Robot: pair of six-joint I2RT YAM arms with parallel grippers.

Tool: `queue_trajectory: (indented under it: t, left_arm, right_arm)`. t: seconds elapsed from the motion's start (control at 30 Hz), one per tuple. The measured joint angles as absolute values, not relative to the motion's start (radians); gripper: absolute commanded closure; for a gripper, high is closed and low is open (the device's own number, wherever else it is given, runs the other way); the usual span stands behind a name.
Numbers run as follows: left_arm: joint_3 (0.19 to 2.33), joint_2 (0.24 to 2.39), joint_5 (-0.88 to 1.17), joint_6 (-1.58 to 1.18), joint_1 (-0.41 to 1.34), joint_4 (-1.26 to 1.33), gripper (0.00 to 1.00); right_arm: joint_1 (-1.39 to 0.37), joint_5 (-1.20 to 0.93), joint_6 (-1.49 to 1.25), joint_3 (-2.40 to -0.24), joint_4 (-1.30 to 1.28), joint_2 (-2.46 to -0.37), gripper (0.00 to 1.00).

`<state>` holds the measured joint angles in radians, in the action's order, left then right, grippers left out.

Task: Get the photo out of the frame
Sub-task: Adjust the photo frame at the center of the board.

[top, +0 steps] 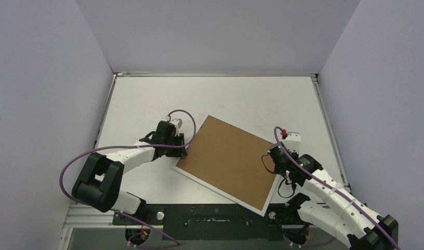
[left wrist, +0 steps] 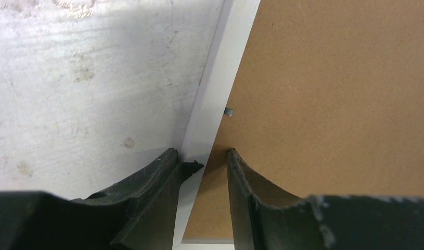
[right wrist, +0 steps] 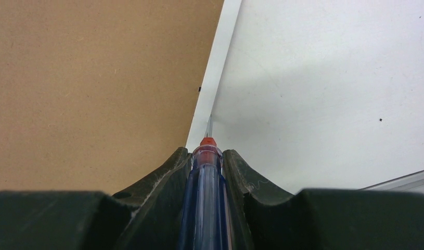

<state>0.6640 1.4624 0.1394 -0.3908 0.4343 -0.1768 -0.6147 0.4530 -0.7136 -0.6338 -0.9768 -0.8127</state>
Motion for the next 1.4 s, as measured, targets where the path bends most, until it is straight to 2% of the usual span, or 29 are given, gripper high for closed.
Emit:
queue_trajectory:
  t: [0.63,0.8,1.03,1.27,1.4]
  left_arm:
    - [0.54,1.325,0.051,-0.474,0.466,-0.147,0.66]
    - [0.507,1.289,0.021,-0.495,0.482,-0.131,0.66]
    - [0.48,1.232,0.003,-0.507,0.498,-0.157,0.57]
    - [0.468,1.18,0.002,-0.511,0.506,-0.221,0.56]
    - [0.43,1.132,-0.009,-0.535,0.509,-0.22,0.63]
  right_arm:
    - [-0.574,0.414,-0.685,-0.646,-0.938,-0.812,1.0]
    - [-0.569,0.411,-0.688,-0.711,-0.935,-0.806,1.0]
    - [-0.57,0.402,-0.687,-0.802,-0.907,-0.756,1.0]
    - [-0.57,0.224,-0.709,-0.793,-0.784,-0.774,1.0]
    - [-0.582,0.056,-0.772,-0.722,-0.606,-0.831,1.0]
